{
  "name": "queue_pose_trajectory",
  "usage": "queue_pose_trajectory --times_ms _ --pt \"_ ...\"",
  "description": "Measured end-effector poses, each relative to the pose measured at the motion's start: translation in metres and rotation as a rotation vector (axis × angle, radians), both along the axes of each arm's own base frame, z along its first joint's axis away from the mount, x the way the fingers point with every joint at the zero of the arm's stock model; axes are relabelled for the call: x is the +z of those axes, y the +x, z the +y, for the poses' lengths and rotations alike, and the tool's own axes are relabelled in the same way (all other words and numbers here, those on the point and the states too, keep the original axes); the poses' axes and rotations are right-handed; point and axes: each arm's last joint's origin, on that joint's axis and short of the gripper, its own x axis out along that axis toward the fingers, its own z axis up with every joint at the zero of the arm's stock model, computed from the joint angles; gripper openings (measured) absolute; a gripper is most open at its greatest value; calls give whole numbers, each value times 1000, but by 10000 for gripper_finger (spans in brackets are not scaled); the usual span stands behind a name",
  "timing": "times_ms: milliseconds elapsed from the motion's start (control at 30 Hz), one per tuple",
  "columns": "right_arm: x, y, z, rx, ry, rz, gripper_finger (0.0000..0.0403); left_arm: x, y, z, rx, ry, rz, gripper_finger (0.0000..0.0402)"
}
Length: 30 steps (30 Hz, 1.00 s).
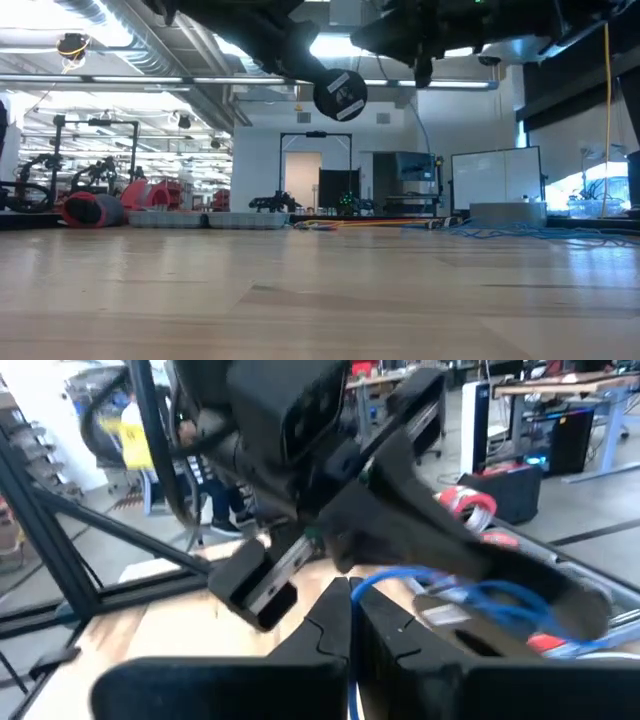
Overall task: Coil cords
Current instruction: Coil the blue wire onto the black spool
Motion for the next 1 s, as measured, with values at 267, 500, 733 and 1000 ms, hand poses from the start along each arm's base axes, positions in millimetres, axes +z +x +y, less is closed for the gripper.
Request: queue_pose_trajectory --times_ms 267,500,733,1000 --pt "-2 40 3 -32 -76 9 5 1 1 -2 -26 -42 -39 0" --pt "-18 60 4 -72 -114 96 5 -1 1 -3 -69 -98 -51 0" --pt "-36 58 3 -109 -151 250 5 8 3 -7 -82 -133 -133 0" --pt "-45 54 0 -188 -207 365 5 20 -3 -24 -135 -106 -123 0"
